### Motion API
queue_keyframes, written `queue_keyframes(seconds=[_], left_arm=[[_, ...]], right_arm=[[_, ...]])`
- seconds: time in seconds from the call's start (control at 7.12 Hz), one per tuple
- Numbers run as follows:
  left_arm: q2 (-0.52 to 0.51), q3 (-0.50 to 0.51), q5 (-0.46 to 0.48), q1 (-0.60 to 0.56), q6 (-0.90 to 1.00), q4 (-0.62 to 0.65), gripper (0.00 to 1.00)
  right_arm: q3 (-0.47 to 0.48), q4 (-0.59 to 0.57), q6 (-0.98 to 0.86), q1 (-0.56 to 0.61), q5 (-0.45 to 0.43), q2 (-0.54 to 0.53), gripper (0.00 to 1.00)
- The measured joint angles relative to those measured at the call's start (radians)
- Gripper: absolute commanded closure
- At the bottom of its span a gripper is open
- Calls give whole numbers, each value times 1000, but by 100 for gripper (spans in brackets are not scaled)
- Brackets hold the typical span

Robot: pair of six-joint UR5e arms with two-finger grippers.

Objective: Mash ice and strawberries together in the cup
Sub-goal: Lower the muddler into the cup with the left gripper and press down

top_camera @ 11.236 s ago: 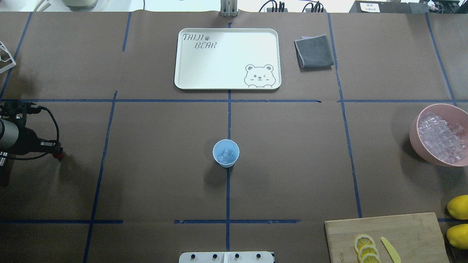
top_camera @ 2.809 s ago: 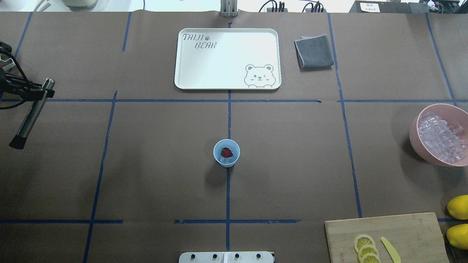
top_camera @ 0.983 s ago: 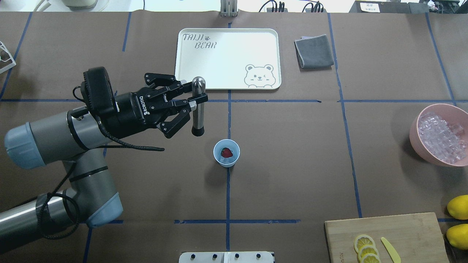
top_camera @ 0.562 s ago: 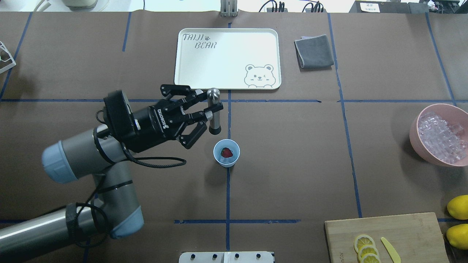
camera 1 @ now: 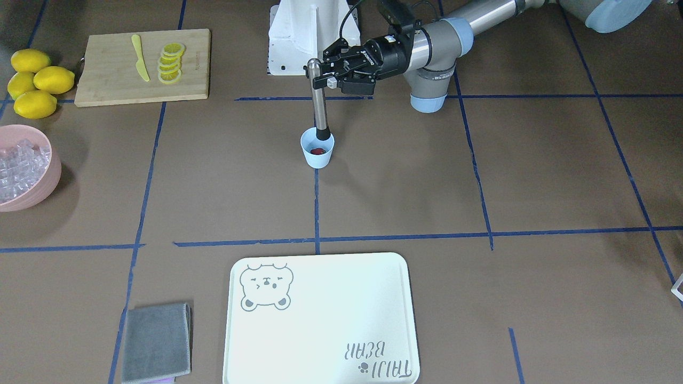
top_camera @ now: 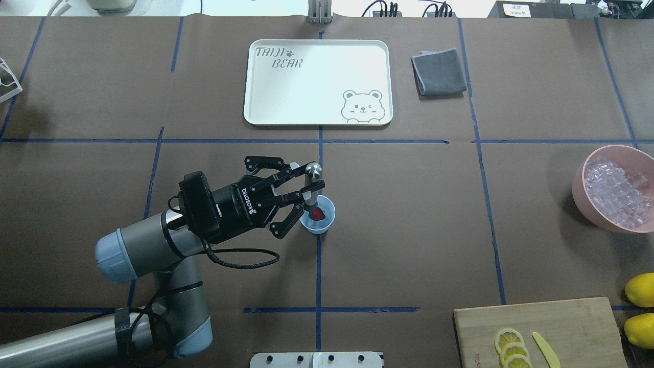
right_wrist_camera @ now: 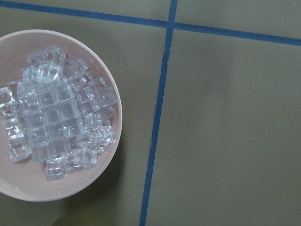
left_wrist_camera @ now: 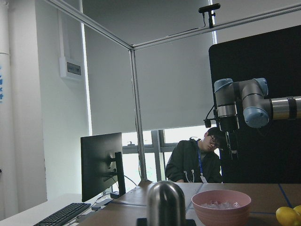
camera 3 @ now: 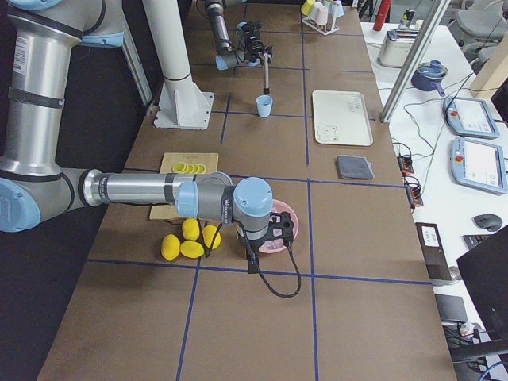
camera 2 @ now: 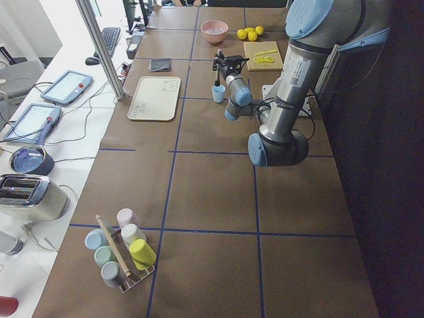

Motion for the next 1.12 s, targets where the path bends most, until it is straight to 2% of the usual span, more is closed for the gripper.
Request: queue_keyframes(seconds=[0.7,1.12], left_arm=[[-12,103,56,64,61,-75,99],[-30,120,69,88,97,-103,100]], right_arm=[[-3,0,-1,0,0,-2,0],[-3,0,-2,0,0,-2,0]])
